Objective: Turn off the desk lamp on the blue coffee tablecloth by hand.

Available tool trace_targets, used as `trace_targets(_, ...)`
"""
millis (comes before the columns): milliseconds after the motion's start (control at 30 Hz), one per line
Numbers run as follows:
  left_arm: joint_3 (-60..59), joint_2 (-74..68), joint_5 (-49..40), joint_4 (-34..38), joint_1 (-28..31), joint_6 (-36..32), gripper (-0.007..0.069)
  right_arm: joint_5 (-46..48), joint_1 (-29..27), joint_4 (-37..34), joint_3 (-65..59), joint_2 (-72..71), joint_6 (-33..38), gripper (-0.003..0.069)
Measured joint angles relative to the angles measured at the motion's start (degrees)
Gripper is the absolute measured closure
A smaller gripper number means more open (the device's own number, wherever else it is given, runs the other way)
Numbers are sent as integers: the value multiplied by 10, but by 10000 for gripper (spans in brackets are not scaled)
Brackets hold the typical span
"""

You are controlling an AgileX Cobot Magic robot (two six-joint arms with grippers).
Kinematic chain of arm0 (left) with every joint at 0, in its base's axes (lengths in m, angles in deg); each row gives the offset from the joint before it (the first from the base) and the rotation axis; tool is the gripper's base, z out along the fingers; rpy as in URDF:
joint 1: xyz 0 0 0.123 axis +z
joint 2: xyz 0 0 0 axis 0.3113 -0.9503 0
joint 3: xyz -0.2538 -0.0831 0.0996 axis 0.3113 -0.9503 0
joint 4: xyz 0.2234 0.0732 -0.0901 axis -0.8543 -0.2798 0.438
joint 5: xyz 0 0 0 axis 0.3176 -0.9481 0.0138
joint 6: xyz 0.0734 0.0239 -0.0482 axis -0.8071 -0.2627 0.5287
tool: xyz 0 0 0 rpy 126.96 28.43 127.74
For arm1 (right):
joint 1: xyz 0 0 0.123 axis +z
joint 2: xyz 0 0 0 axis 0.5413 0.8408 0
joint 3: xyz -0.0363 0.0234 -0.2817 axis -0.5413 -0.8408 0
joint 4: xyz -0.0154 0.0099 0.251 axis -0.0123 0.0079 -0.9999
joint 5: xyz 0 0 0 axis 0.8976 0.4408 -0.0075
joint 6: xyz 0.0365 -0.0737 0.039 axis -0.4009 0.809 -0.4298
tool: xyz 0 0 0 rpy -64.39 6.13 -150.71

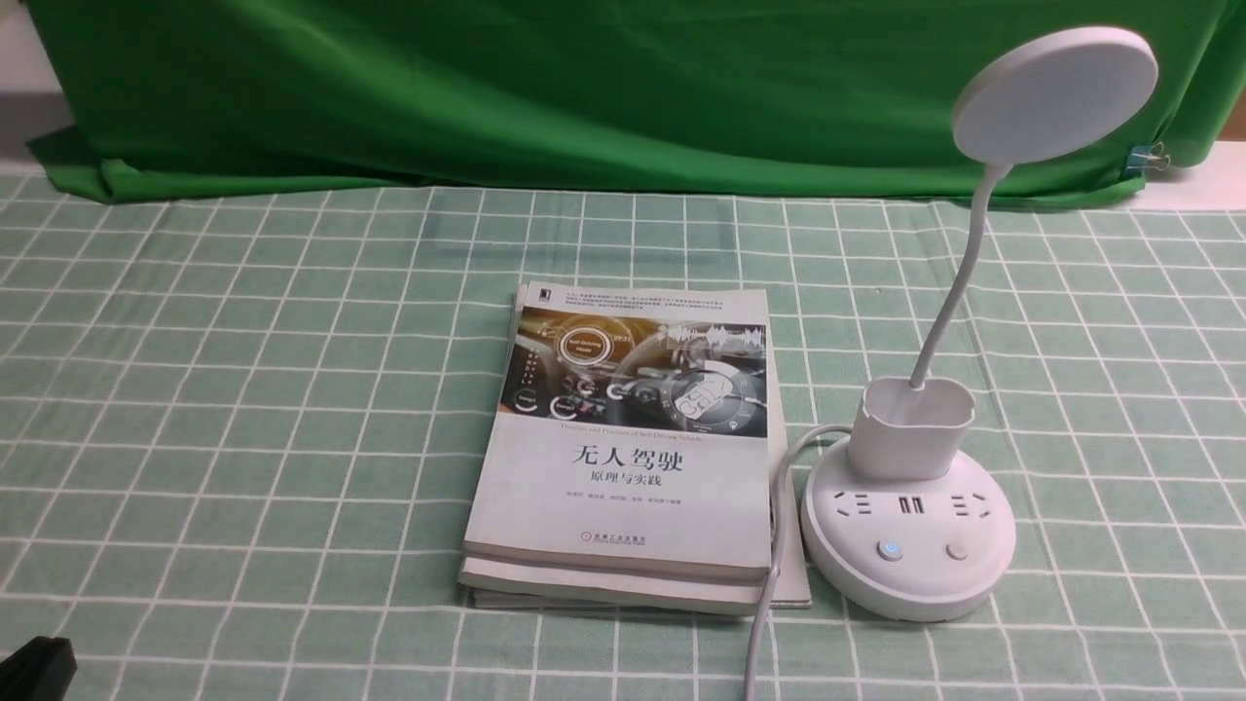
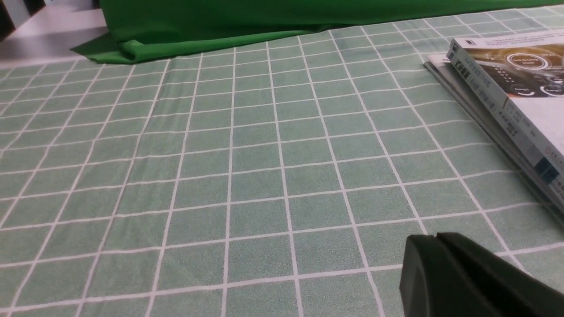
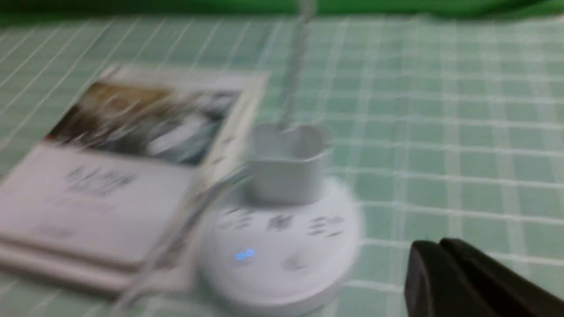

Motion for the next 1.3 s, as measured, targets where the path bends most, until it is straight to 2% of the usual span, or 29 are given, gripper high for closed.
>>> trace_targets(167, 0, 0, 0, 0, 0, 0, 624, -45, -51, 7, -106, -133, 18, 632)
trace_targets(367, 0, 0, 0, 0, 0, 0, 624, -38, -62, 12, -162, -234, 20, 627)
trace_targets(1300, 0, 0, 0, 0, 0, 0, 624, -35, -62, 12, -169, -242, 24, 570)
